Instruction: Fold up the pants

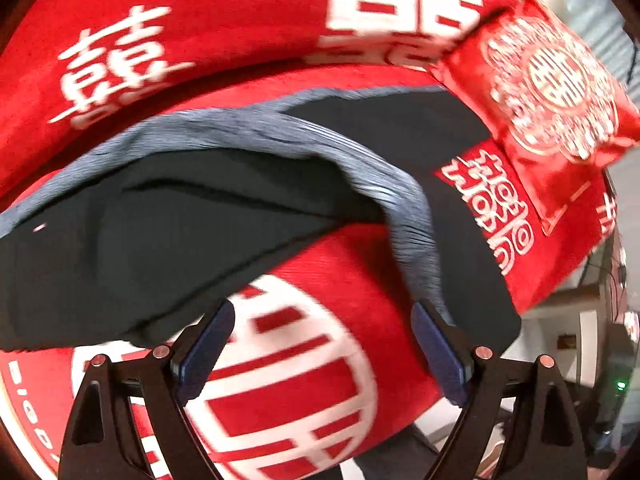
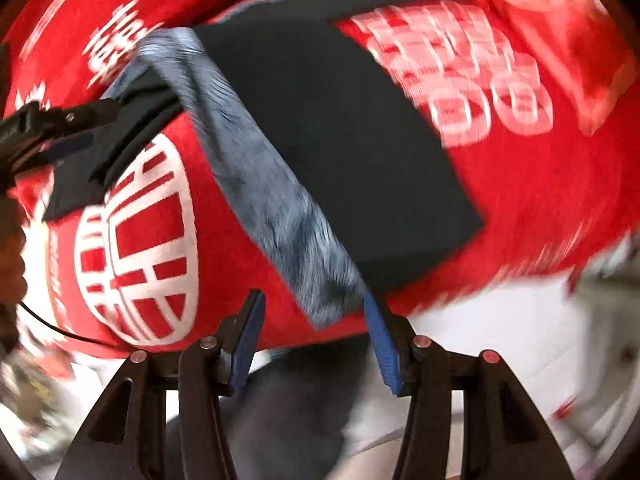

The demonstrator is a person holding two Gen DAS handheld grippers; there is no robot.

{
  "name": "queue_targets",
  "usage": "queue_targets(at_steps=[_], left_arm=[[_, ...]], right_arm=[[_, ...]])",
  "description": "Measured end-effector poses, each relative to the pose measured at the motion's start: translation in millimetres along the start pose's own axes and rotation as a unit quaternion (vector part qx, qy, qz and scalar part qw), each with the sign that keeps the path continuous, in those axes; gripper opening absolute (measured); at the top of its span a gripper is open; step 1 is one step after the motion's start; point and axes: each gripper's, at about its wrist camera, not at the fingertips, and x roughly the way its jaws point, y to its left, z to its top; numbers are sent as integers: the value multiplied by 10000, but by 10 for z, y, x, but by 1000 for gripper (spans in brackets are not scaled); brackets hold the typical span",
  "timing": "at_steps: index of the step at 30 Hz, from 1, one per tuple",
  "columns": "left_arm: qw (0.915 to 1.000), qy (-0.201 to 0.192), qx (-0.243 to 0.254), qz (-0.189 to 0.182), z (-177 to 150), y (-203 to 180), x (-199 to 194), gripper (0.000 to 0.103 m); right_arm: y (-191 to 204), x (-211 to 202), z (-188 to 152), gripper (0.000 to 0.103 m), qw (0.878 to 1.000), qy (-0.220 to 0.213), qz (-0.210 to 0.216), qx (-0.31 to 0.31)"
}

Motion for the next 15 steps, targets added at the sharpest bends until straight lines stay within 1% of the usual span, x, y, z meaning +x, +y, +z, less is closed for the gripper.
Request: queue_targets(at_steps=[2, 4, 8, 9, 10, 11, 12, 13, 14, 15], left_arm=[[9998, 110, 96, -128, -8, -133, 121, 91], [9994, 253, 160, -160, -47, -228, 276, 91], [9984, 453, 260, -228, -75, -432, 542, 91], [9982, 477, 275, -235, -78, -465, 577, 91], [9980, 501, 273, -272, -81, -473, 594, 90], [9976, 527, 243, -366, -67, -495, 621, 77], [9971, 580, 225, -438, -57, -503, 643, 47], [9959, 705, 209, -520, -40, -515, 675, 35], [9945, 815, 176, -629, -5, -535, 694, 28], [9947, 787, 151, -640, 31, -545, 664, 28]], right_arm=[[-212, 77, -46, 55, 9987, 64, 291, 424], [-357, 149, -82, 55, 9957, 161, 616, 665], [-527, 291, -68, 55, 9856, 216, 1383, 946], [-534, 314, -41, 51, 9825, 254, 1540, 1018], [-563, 334, -18, 21, 9785, 292, 1703, 1124], [-583, 327, 14, 3, 9756, 380, 1790, 1217], [-589, 280, 49, 3, 9750, 370, 1807, 1236], [-582, 167, 103, 3, 9758, 262, 1833, 1164], [-566, 54, 165, 3, 9771, 169, 1836, 1061], [-560, -95, 267, 3, 9783, 49, 1854, 924]])
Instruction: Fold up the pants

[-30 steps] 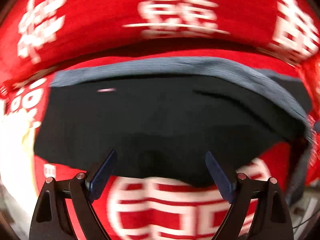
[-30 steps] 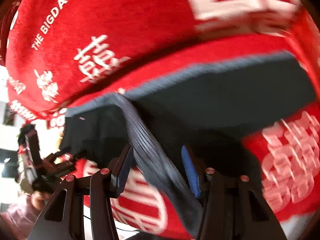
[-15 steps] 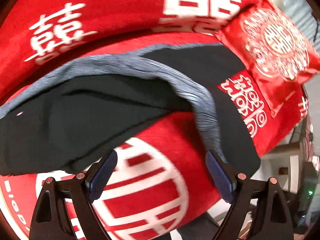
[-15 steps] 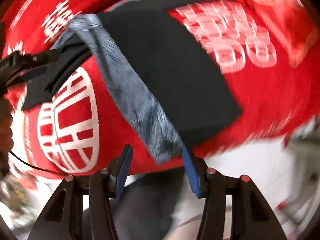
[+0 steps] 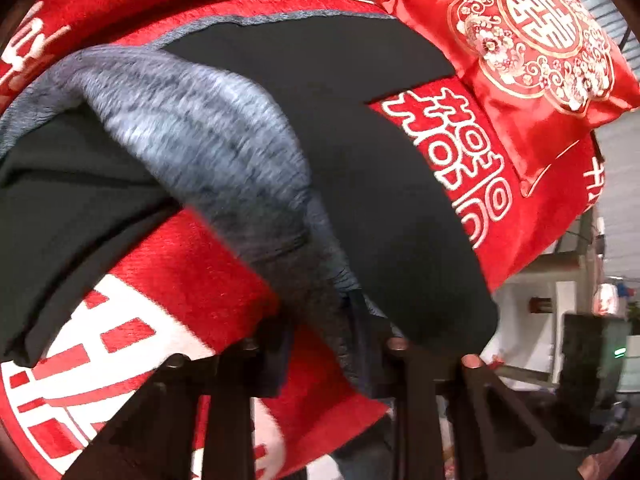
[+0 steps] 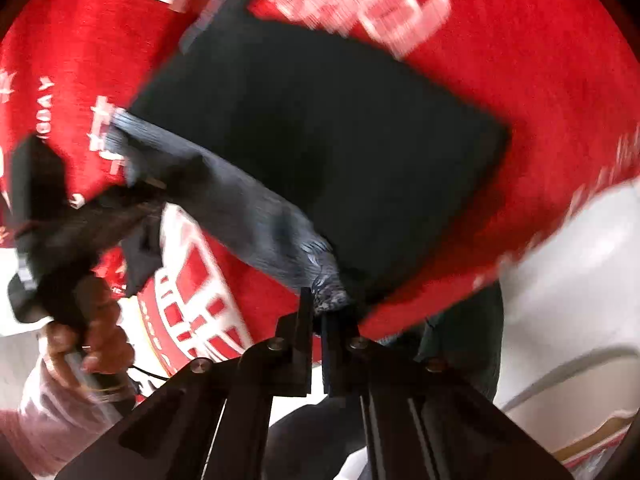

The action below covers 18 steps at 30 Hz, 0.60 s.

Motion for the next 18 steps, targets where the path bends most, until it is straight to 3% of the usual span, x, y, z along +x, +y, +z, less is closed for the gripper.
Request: queue_targets(at_steps=[4, 10, 12, 13, 15, 17, 18], left_arm=[[9992, -411, 30, -16, 291, -117, -282, 28], [9923, -1227, -17, 185, 1069, -180, -720, 32], [9856, -1605, -26, 530, 1291, -150, -868, 82], [9814, -1782, -45, 708, 1370, -149, -899, 87], [9746, -2021, -41, 961, 1492, -84, -966, 88], [9731, -1907, -137, 1284, 1563, 52, -870, 88], [9730, -1803, -193, 1429, 1564, 123, -776, 88]], right_arm=[[339, -537, 543, 3, 9970, -413, 129, -643], [788, -1092, 1789, 3, 9834, -1099, 21, -1446], [936, -1144, 2273, 3, 9777, -1225, -136, -1700], [1010, -1132, 2518, 7, 9750, -1269, -316, -1795], [1111, -1016, 2918, 9, 9710, -1192, -706, -1947], [1168, -829, 3224, 47, 9635, -972, -1280, -2142], [1223, -763, 3306, 76, 9549, -996, -1572, -2315]])
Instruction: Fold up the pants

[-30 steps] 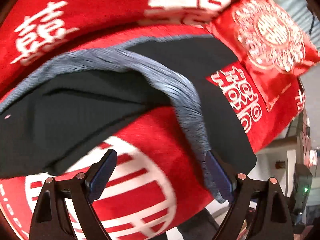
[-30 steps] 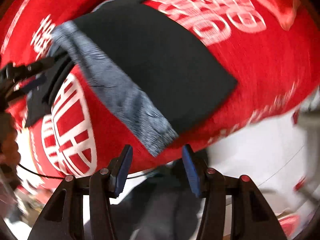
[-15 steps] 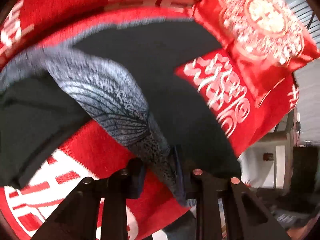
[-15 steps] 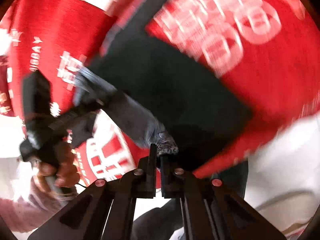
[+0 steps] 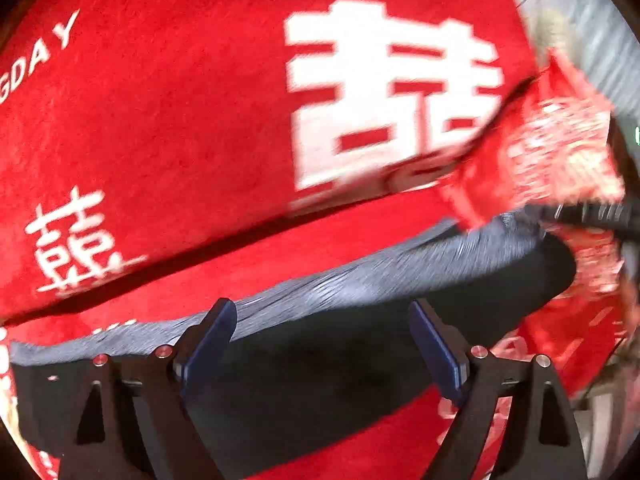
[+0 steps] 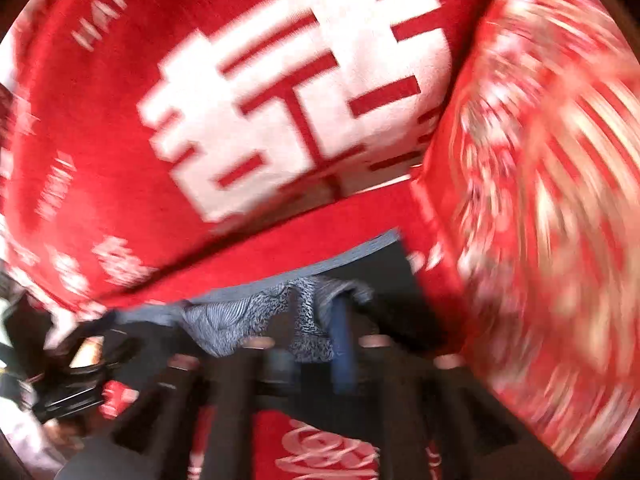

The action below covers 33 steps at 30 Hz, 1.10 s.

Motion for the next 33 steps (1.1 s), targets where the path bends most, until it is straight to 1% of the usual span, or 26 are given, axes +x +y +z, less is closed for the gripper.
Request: queue_targets(at_steps=[1, 3, 5, 7, 8, 9, 10, 11, 12, 13, 15, 17, 18, 20, 21, 23, 24, 25, 26, 27, 28, 29, 30, 31, 32, 33], left_arm=[[9997, 175, -14, 186, -59, 26, 150, 88], [9961, 658, -78, 586, -274, 142, 503, 88], [9905, 1118, -265, 754, -471, 218, 777, 88], [9870, 1317, -458, 797, -601, 280, 893, 88], [9854, 1382, -557, 818, -654, 308, 934, 88], [9850, 1387, -638, 803, -693, 320, 944, 88], [9847, 1376, -723, 781, -706, 335, 948, 88], [9845, 1370, -788, 765, -709, 345, 956, 88], [9843, 1372, -805, 763, -704, 347, 969, 88], [9843, 1371, -804, 768, -694, 344, 977, 88], [9846, 1357, -783, 781, -687, 338, 1000, 88], [9848, 1347, -754, 790, -692, 333, 1002, 88], [9849, 1346, -750, 792, -700, 328, 990, 88], [9840, 1365, -787, 833, -701, 376, 934, 88], [9835, 1349, -818, 887, -677, 380, 902, 88], [9848, 1167, -875, 938, -618, 384, 804, 88], [9851, 1120, -889, 960, -603, 393, 773, 88], [9849, 1099, -908, 981, -582, 402, 760, 88], [9840, 1122, -935, 1019, -564, 415, 769, 88], [9828, 1162, -966, 1059, -549, 432, 783, 88], [9817, 1192, -1008, 1090, -526, 450, 789, 88], [9813, 1157, -1067, 1105, -495, 479, 772, 88], [9818, 1075, -1094, 1123, -451, 511, 739, 88], [9821, 1017, -1093, 1152, -413, 543, 709, 88], [9824, 936, -1084, 1199, -368, 576, 684, 88], [9825, 900, -1075, 1224, -364, 607, 673, 88]], right_arm=[[61, 23, 57, 79, 9996, -71, -136, -252], [148, -20, 32, 79, 9985, -188, -129, -492], [178, -56, -113, 79, 9989, -187, 48, -419], [92, 17, -387, 77, 10000, 31, 63, -14], [18, 69, -513, 76, 9997, 154, 40, 193], [-73, 151, -702, 69, 9984, 319, -4, 471], [-175, 265, -804, 61, 9965, 476, -80, 678], [-292, 400, -959, 58, 9925, 706, -206, 975], [-381, 480, -1045, 55, 9888, 825, -228, 1226], [-480, 575, -1112, 53, 9842, 886, -185, 1521], [-600, 705, -1158, 51, 9784, 849, -165, 1879], [-669, 733, -1139, 20, 9765, 654, -162, 2047], [-656, 722, -1089, 7, 9780, 565, -127, 2002], [-545, 591, -950, 6, 9853, 250, -58, 1692], [-456, 478, -849, 6, 9902, 13, 17, 1393], [-351, 337, -699, 6, 9952, -245, 92, 945], [-338, 352, -656, 6, 9961, -158, 52, 865], [-361, 438, -654, 6, 9960, 78, -43, 888], [-404, 564, -697, 6, 9947, 365, -117, 958], [-451, 688, -758, 10, 9927, 691, -80, 982], [-498, 833, -836, 11, 9882, 1155, -65, 1005], [-533, 852, -921, 13, 9858, 1309, -139, 1038], [-530, 798, -932, 23, 9866, 1247, -197, 1030], [-503, 669, -952, 28, 9889, 1077, -388, 946], [-446, 535, -950, 28, 9913, 852, -551, 836], [-384, 419, -942, 28, 9938, 630, -554, 733]])
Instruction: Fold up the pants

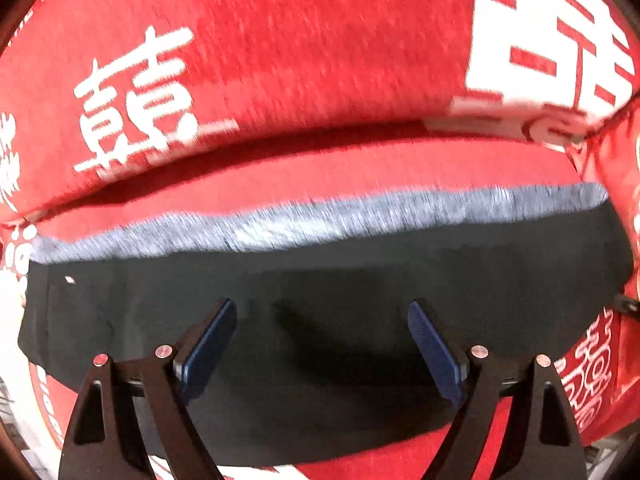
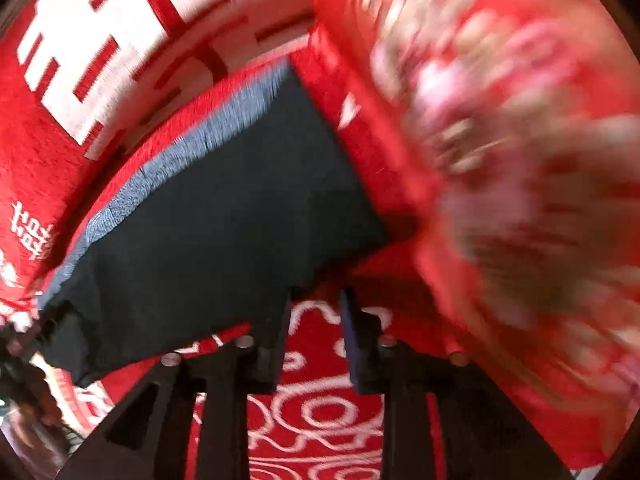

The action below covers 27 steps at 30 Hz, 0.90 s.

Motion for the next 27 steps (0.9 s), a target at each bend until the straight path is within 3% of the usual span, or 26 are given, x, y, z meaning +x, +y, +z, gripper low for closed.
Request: queue_targets(at_steps=[2, 5, 7, 8, 10, 11, 13, 15, 19, 24, 27], left_arm=[[10000, 28, 21, 60, 72, 2, 63, 88], [9995, 147, 78, 255, 137, -62, 249, 88], [9979, 222, 147, 596, 144, -91, 414, 88], [9970, 293, 135, 703, 121, -67, 465, 88], [9982, 275, -34, 541, 16, 104, 475, 90], [9981, 275, -51, 543, -39, 182, 467, 90], [9975, 264, -63, 650, -180, 389, 431, 98], [9967, 375, -253, 674, -326, 658, 369, 98], [9914, 569, -671, 968, -581, 1199, 187, 98], [9880, 580, -933, 1083, -825, 1908, 9, 98], [9876, 583, -914, 1138, -833, 2256, 61, 98]], right_arm=[[186, -181, 45, 28, 9989, -302, 190, -311], [613, -20, 176, 29, 9947, -157, 312, -968], [726, 199, 264, 41, 9939, -76, 298, -1056], [757, 324, 303, 43, 9933, -48, 186, -1138], [740, 549, 213, 44, 9906, 159, -113, -1356], [665, 460, 172, 44, 9899, -68, -36, -1415], [637, 393, 100, 44, 9894, -11, -139, -1446], [603, 263, 5, 44, 9924, 165, -149, -1207], [872, 30, -313, 45, 9899, 508, 1024, -840], [1991, 149, -984, 45, 9531, 1264, 2613, -858], [2682, 411, -1372, 45, 9351, 1605, 3059, -796]])
